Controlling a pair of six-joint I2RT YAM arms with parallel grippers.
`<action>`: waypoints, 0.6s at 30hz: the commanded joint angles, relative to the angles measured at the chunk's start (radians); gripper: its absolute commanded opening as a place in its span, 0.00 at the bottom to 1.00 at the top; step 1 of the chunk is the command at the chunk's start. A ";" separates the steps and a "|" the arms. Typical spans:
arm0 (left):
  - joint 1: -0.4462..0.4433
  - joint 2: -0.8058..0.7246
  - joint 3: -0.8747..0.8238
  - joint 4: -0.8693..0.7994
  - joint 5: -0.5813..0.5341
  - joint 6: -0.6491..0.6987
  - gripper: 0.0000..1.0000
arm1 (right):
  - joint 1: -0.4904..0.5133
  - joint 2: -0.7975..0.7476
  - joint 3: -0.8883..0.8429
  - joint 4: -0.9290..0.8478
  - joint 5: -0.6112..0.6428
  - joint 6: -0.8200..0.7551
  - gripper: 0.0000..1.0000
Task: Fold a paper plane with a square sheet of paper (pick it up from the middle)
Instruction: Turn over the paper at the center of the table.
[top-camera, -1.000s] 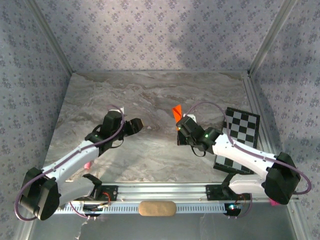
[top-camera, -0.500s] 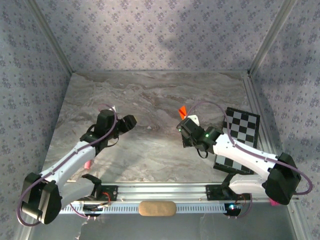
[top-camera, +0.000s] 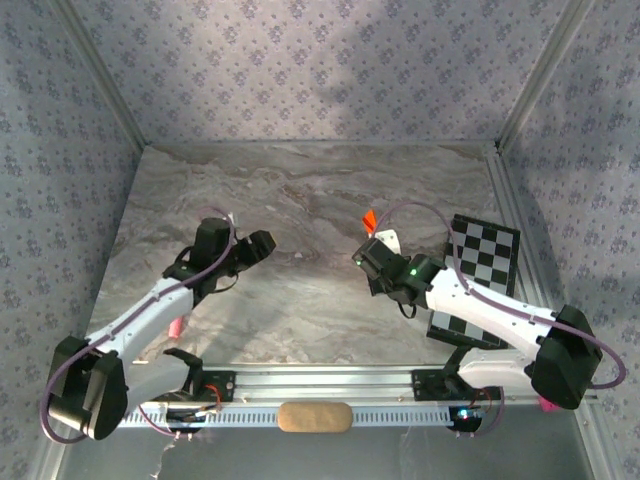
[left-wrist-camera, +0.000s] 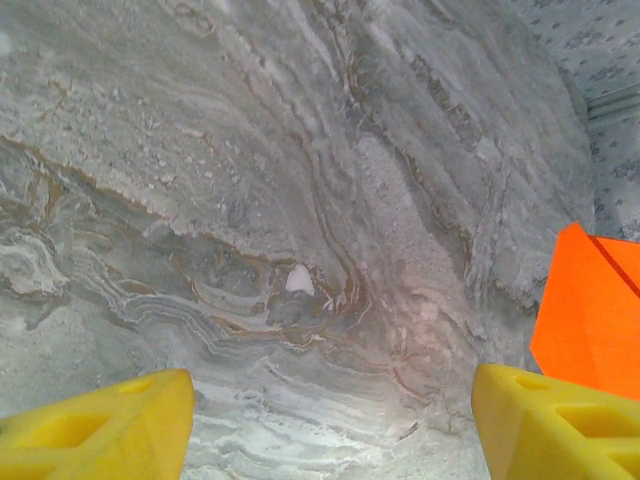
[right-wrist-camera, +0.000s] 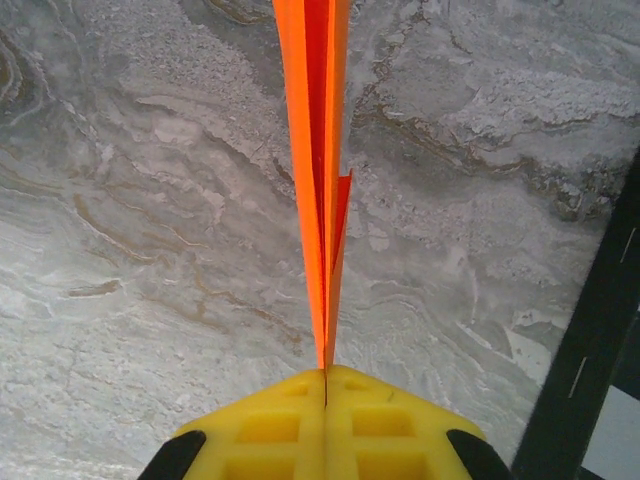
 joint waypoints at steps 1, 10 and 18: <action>0.007 0.006 0.024 0.013 0.034 -0.009 0.74 | 0.005 0.022 0.053 -0.055 0.046 -0.063 0.00; 0.012 0.023 0.039 0.016 0.044 -0.013 0.74 | 0.025 0.065 0.074 -0.085 0.068 -0.077 0.00; 0.016 0.010 0.041 0.002 0.058 -0.005 0.74 | 0.041 0.118 0.104 -0.123 0.078 -0.104 0.00</action>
